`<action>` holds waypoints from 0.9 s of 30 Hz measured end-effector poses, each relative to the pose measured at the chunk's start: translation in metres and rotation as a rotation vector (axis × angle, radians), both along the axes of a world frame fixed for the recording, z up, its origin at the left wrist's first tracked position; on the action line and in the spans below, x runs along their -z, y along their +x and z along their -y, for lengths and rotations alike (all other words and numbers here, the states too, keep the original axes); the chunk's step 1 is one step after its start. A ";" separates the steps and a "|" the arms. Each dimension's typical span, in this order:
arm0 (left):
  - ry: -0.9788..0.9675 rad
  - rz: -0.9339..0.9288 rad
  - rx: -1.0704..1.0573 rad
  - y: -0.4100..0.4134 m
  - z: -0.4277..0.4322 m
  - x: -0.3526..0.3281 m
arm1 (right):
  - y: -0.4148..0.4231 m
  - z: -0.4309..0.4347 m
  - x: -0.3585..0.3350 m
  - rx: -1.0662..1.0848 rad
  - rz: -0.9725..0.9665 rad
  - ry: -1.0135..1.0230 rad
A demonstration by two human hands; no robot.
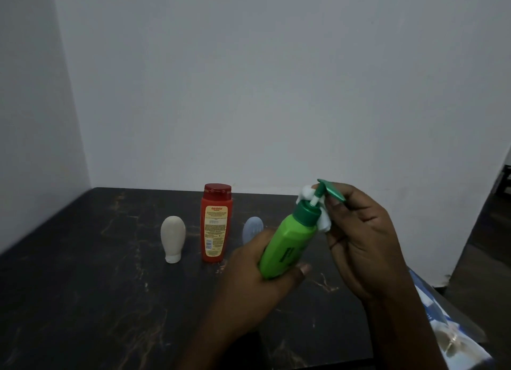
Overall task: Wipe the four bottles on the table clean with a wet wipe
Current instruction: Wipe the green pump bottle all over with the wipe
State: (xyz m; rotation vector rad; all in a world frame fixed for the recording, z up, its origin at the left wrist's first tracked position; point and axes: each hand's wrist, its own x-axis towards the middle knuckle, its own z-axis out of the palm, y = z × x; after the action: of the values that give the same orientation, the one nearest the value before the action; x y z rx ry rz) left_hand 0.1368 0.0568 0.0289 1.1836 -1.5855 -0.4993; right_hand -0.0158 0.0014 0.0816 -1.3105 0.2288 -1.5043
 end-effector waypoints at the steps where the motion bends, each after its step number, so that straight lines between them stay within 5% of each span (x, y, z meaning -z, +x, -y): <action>1: 0.006 0.006 -0.009 0.002 0.000 0.001 | -0.003 0.002 0.000 0.010 -0.042 -0.016; 9: 0.081 0.112 0.004 0.004 0.003 0.004 | -0.018 0.010 0.006 -0.067 -0.229 -0.023; 19: 0.055 0.057 -0.148 0.013 0.008 0.003 | -0.002 0.002 0.004 0.181 -0.260 -0.078; 27: 0.063 0.011 -0.113 0.007 0.007 0.005 | 0.027 -0.012 0.015 0.767 -0.302 -0.412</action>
State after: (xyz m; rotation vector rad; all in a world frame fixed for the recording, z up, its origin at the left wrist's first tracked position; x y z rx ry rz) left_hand 0.1442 0.0495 0.0238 1.3179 -1.5122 -0.4725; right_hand 0.0115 0.0132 0.0666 -1.9146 0.7075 -2.0520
